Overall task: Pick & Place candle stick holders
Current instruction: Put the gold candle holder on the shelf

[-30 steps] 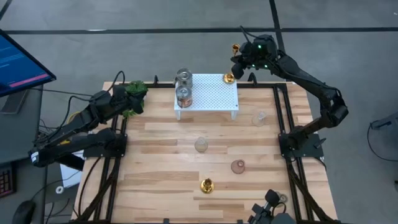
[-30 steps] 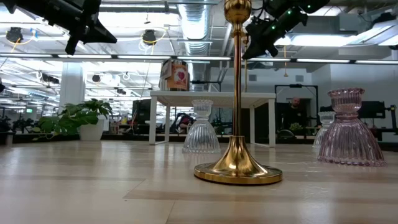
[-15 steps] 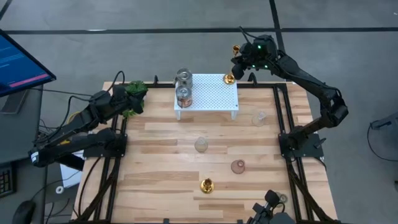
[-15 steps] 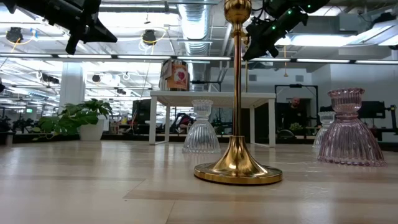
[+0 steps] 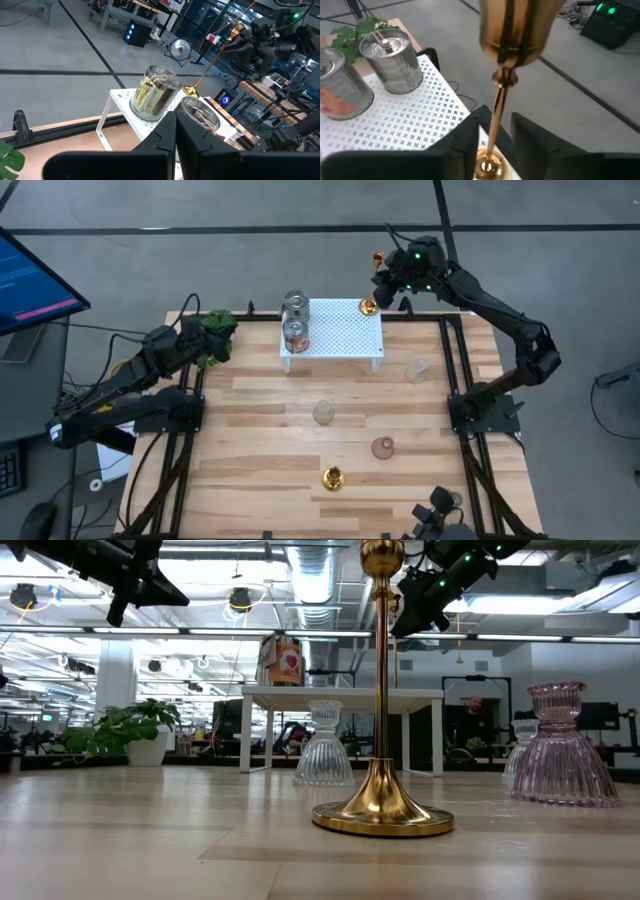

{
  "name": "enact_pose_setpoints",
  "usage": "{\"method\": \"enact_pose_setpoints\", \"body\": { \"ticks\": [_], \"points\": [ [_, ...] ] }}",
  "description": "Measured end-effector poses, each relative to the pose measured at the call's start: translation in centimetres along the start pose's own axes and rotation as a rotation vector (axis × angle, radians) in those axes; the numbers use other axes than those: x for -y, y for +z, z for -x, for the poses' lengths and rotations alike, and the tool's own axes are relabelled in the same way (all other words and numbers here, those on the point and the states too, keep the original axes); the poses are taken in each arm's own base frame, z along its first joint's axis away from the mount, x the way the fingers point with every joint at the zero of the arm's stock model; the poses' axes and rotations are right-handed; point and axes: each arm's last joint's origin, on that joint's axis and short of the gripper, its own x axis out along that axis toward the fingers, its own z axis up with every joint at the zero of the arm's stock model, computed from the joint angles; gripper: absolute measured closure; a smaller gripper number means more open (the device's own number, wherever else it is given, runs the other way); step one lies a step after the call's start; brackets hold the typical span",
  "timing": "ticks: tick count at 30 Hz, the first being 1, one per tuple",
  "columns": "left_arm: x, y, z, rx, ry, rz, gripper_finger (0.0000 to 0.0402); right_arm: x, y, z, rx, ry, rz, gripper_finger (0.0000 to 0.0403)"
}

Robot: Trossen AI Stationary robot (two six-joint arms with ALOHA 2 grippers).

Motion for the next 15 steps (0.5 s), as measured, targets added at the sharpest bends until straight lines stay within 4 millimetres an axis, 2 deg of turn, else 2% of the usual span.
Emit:
{"method": "enact_pose_setpoints", "body": {
  "ticks": [6,9,12,15],
  "points": [
    [0.0,0.0,0.0,0.002,-0.002,0.002,0.0396,-0.3,0.3,2.9,-0.001,-0.069,0.038,0.02],
    [0.0,0.0,0.0,0.001,-0.004,0.001,0.0396,-0.5,0.3,5.0,-0.011,-0.094,0.032,0.0164],
    [0.0,0.0,0.0,-0.002,-0.009,0.0,0.0396,-1.0,0.0,8.2,-0.017,-0.105,0.011,0.0154],
    [0.0,0.0,0.0,-0.002,-0.01,-0.002,0.0396,-2.3,-0.3,11.8,0.009,-0.086,-0.017,0.016]
  ]
}}
